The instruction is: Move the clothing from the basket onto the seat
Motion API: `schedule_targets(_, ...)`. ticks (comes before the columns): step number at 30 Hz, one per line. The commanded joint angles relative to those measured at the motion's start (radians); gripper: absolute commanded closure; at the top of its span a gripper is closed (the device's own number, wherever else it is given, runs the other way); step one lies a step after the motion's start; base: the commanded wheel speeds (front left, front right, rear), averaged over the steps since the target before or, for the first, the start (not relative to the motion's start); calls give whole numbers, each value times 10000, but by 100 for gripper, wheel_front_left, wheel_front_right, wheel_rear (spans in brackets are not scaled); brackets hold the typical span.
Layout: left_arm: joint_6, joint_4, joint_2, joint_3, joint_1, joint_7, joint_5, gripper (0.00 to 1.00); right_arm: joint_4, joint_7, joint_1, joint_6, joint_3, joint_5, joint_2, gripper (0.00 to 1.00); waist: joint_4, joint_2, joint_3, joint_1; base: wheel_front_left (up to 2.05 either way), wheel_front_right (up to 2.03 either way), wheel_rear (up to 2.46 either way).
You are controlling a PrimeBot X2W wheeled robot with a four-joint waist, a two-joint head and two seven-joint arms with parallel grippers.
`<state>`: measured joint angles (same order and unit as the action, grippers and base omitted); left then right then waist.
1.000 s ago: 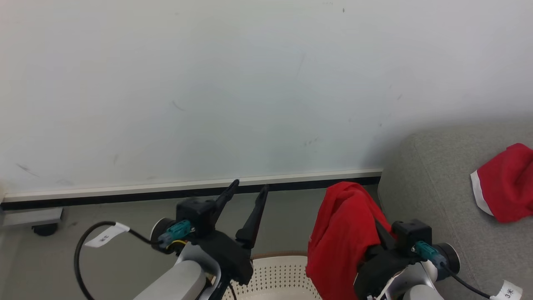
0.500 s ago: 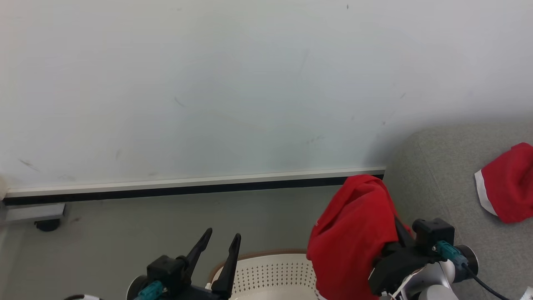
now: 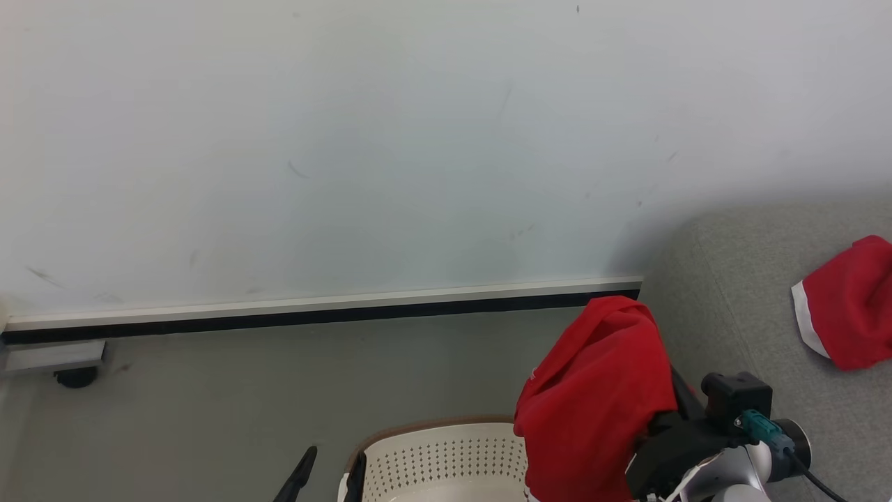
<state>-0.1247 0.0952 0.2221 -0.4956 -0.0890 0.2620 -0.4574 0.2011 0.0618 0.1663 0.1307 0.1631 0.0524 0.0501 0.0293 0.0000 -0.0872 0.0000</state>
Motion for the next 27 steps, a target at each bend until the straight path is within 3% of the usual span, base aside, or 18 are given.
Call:
schedule_targets(1, 39, -76, -37, 154, 288, 44, 124, 0, -72, 1, -121, 1, 1, 45, 4, 100, -3, 0, 5, 0, 0, 0, 0)
schedule_targets(15, 928, 92, -706, 944, 692, 43, 939, 0, -135, -112, 197, 1, 154, -117, 6, 100, -319, 0, 164, 0, 0, 0, 0)
schedule_targets(27, 1390, 297, -1206, 1077, 426, 42, 1361, 0, -228, -51, 515, 1, 309, -144, 4, 100, -2262, 0, 591, 0, 0, 0, 0)
